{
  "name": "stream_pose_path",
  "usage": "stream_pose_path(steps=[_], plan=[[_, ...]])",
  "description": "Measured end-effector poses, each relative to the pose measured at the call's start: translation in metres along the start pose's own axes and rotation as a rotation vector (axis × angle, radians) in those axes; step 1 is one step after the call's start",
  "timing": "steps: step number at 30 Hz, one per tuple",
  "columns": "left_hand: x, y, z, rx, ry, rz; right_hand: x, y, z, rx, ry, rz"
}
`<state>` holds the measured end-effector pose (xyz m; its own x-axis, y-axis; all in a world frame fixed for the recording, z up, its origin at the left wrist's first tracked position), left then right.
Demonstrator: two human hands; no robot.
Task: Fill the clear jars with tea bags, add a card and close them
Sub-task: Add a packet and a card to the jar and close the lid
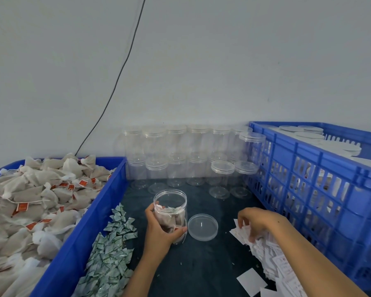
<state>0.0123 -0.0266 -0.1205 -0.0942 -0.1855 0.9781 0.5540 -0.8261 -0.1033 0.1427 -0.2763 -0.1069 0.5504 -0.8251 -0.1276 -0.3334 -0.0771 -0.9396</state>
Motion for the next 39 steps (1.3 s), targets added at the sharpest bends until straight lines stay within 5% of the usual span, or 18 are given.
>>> stream_pose_path(steps=[9,18,21,27,32,36,39], plan=[[-0.001,-0.001,-0.002,0.014,0.04,0.002,0.006,-0.021,-0.002,0.178,-0.089,0.063],[0.007,0.0,-0.007,0.002,0.102,0.025,-0.08,-0.108,-0.03,0.866,-0.363,0.636],[0.012,0.002,-0.01,-0.002,0.131,0.056,-0.127,-0.11,-0.025,0.777,-0.439,0.774],[0.008,0.0,-0.01,0.022,0.112,0.081,-0.182,-0.091,-0.005,0.611,-0.416,0.148],[0.008,0.001,-0.012,0.018,0.107,0.102,-0.19,-0.077,0.008,0.485,-0.346,-0.102],[0.008,0.0,-0.012,0.015,0.098,0.092,-0.19,-0.079,0.009,0.497,-0.299,-0.186],[0.007,0.0,-0.011,0.01,0.093,0.076,-0.183,-0.092,0.001,0.606,-0.323,-0.028]])
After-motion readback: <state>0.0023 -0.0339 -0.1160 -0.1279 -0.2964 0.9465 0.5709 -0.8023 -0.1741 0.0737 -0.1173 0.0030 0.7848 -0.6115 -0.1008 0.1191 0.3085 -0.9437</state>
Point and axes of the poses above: each hand's wrist, its own z-axis towards the middle knuckle, its own y-axis out of the palm, x = y × z, the point moved 9 cm from there along z, towards the middle knuckle, and after that the axes turned 9 degrees about -y, right-handed, at the moved point
